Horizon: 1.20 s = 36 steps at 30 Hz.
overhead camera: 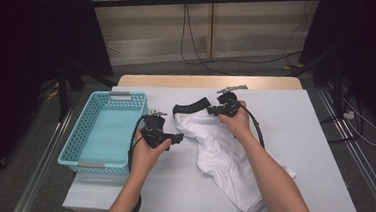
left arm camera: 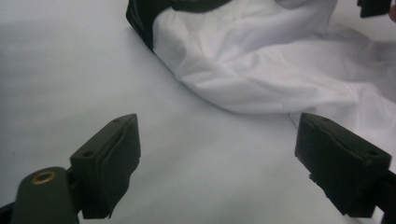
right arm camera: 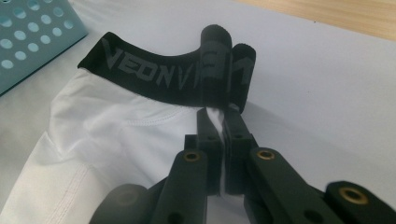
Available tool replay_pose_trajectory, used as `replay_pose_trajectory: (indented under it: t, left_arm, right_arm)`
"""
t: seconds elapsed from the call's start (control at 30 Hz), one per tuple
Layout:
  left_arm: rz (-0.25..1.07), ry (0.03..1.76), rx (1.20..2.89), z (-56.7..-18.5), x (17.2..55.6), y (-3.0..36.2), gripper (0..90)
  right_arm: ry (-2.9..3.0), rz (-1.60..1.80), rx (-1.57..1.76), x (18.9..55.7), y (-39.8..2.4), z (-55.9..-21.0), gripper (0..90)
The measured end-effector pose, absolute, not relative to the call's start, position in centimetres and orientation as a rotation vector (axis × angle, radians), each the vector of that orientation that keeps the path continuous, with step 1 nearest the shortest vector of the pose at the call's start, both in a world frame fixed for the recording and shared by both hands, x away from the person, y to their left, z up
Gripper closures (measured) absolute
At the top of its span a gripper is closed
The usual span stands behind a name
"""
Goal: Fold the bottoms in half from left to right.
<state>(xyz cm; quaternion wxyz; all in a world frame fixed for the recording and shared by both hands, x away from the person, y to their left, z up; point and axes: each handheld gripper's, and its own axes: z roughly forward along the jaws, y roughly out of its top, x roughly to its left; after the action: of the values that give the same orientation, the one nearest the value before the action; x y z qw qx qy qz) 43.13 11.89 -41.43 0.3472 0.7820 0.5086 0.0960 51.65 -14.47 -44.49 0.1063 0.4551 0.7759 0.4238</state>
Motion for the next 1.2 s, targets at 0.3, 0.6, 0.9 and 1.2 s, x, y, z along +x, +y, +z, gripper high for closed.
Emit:
replay_pose_trajectory:
  t: [0.3,0.6,0.9,1.2]
  left_arm:
    - [0.233,1.413,1.995,-42.4,46.0,10.4,25.0]
    - [0.273,1.479,2.001,-43.3,47.8,9.8,37.5]
    - [0.203,1.495,1.99,-44.2,48.5,9.8,70.9]
    - [0.304,1.43,1.931,-41.3,48.4,10.1,87.1]
  right_arm:
    - [2.292,1.23,1.337,51.6,-14.1,-44.6,89.2]
    - [2.303,1.218,1.331,51.6,-13.8,-44.9,89.2]
    - [2.317,1.21,1.303,51.6,-13.7,-44.7,89.2]
    - [2.253,1.272,1.258,52.0,-14.0,-43.0,89.2]
